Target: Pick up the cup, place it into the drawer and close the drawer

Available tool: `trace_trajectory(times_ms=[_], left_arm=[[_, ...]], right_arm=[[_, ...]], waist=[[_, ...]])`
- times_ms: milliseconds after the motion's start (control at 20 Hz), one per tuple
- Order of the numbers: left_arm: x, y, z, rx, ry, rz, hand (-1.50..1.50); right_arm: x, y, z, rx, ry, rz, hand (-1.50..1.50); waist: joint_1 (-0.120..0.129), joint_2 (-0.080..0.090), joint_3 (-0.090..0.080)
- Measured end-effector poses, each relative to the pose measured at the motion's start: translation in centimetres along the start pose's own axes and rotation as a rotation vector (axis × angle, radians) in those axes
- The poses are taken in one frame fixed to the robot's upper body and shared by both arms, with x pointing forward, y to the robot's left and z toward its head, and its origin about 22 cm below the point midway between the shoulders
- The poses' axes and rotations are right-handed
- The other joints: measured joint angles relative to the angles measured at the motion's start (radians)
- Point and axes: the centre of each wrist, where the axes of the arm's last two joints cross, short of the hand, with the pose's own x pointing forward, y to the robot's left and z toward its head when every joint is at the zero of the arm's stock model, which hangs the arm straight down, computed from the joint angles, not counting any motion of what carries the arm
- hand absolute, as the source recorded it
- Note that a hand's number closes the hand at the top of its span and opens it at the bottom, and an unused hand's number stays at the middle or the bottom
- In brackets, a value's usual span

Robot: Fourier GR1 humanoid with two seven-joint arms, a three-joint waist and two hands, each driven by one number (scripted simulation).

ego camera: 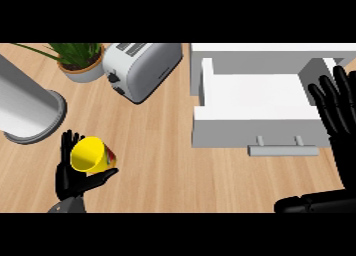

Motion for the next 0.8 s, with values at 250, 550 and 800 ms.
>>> trace_trajectory(times_ms=[250, 550, 800], left_arm=[[-0.5, -0.1, -0.4, -0.045, -0.009, 0.078, 1.50], [-0.5, -0.2, -1.5, -0.070, -0.045, 0.092, 1.50], [-0.9, -0.9, -1.3, -0.105, -0.060, 0.058, 1.50]], right_arm=[[-0.5, -0.2, -0.8, 0.001, 0.005, 0.002, -1.50], [-0.3, -0.1, -0.6, 0.005, 0.004, 0.002, -1.50], [-0.5, -0.3, -0.2, 0.002, 0.002, 0.009, -1.50]], waist=[[0.000, 0.001, 0.000], [-0.003, 0.001, 0.000], [-0.002, 0.000, 0.001]])
